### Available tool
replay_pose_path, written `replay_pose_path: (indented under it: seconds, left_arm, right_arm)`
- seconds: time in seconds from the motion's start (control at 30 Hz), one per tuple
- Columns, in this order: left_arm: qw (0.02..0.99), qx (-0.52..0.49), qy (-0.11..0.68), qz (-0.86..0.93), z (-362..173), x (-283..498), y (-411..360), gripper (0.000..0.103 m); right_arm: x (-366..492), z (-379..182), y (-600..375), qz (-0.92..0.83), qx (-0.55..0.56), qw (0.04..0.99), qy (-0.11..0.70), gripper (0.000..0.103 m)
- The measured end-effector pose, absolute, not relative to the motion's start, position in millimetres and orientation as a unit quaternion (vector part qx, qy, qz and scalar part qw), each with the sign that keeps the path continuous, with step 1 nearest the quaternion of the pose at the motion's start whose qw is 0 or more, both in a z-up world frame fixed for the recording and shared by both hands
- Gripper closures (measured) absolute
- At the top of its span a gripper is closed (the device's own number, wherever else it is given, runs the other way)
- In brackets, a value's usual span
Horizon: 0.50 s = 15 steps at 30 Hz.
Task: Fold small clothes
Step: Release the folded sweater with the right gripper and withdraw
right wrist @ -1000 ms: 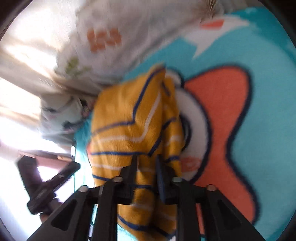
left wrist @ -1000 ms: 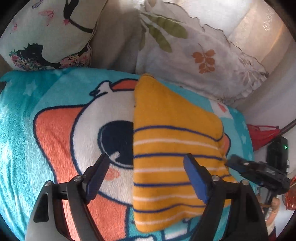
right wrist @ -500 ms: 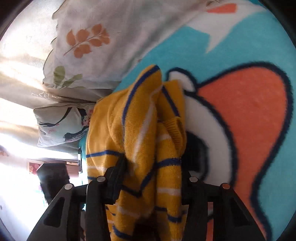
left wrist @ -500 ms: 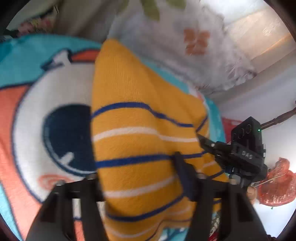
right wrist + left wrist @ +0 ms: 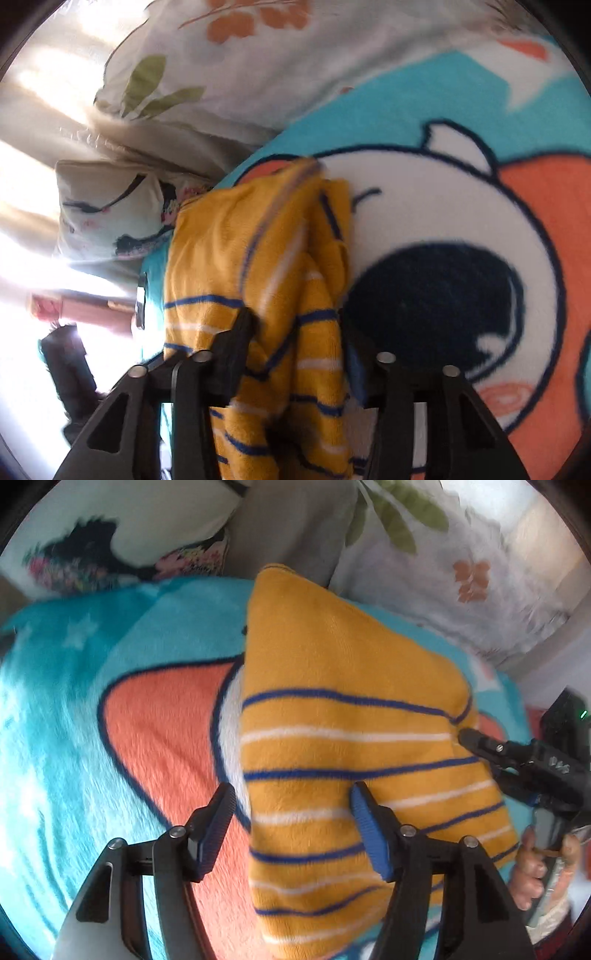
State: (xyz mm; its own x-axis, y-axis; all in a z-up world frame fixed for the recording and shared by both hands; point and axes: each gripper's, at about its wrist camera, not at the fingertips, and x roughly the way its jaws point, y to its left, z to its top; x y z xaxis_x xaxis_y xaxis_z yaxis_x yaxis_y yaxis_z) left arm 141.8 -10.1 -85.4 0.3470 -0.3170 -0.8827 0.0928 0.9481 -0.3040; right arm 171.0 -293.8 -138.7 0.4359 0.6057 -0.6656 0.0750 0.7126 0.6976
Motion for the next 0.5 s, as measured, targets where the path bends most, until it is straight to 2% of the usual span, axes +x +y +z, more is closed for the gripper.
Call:
replay_pose_path:
  seconds: [0.1, 0.17, 0.27, 0.37, 0.43, 0.5]
  left_arm:
    - [0.827, -0.099, 0.539, -0.126, -64.5, 128.3, 2.3, 0.039]
    - [0.84, -0.094, 0.52, -0.125, -48.8, 117.0, 9.7, 0.035]
    - [0.858, -0.092, 0.493, -0.112, -29.0, 99.6, 26.5, 0.032]
    - [0.875, -0.084, 0.468, -0.096, -14.5, 85.2, 45.4, 0.03]
    - [0.888, -0.07, 0.447, -0.081, -5.2, 84.2, 53.9, 0.028]
    - [0.905, -0.044, 0.42, -0.058, 5.3, 79.5, 62.0, 0.027]
  right_arm:
    - [150.6, -106.3, -300.0, 0.127, 0.299, 0.814, 0.481, 0.05]
    - [131.2, -77.0, -290.3, 0.111, 0.264, 0.843, 0.455, 0.05]
    - [112.2, -50.9, -263.0, 0.146, 0.248, 0.853, 0.435, 0.05]
    - [93.9, -66.0, -234.8, 0.188, 0.237, 0.834, 0.461, 0.05]
    - [101.7, -91.0, -227.6, 0.146, 0.226, 0.829, 0.49, 0.05]
    - [108.7, -121.7, -240.5, 0.069, 0.217, 0.82, 0.526, 0.062]
